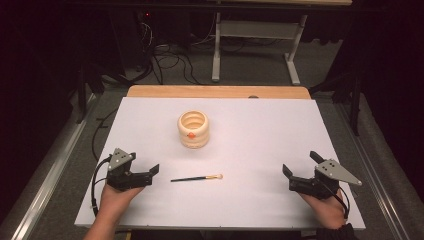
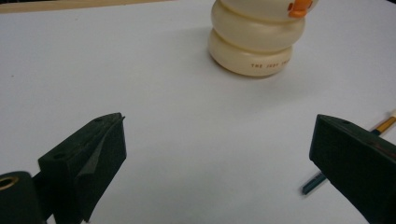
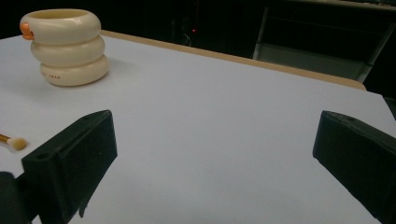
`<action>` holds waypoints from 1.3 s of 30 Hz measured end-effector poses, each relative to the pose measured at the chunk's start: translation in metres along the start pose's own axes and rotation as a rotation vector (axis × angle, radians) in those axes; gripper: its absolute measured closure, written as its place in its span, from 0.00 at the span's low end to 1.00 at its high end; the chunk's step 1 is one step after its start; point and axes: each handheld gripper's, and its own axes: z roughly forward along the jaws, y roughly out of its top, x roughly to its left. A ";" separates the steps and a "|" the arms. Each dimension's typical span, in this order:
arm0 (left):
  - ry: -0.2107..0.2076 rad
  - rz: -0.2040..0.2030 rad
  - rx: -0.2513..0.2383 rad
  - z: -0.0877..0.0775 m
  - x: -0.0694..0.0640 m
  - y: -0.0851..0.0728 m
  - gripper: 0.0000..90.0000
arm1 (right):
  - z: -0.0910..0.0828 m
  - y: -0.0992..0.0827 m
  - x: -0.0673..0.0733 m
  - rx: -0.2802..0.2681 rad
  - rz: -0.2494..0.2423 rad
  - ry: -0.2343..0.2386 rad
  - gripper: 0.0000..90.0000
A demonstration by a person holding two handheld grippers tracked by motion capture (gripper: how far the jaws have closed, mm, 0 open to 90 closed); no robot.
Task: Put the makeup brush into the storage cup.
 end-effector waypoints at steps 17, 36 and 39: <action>0.036 -0.010 0.170 0.012 0.003 -0.005 0.06 | 0.002 -0.001 -0.001 0.022 -0.005 -0.005 0.01; 0.033 0.015 0.259 0.020 0.002 0.000 0.07 | 0.002 -0.004 -0.002 0.041 -0.003 -0.018 0.01; 0.027 0.007 0.281 0.019 0.002 0.003 0.07 | 0.001 -0.004 -0.003 0.046 0.002 -0.013 0.01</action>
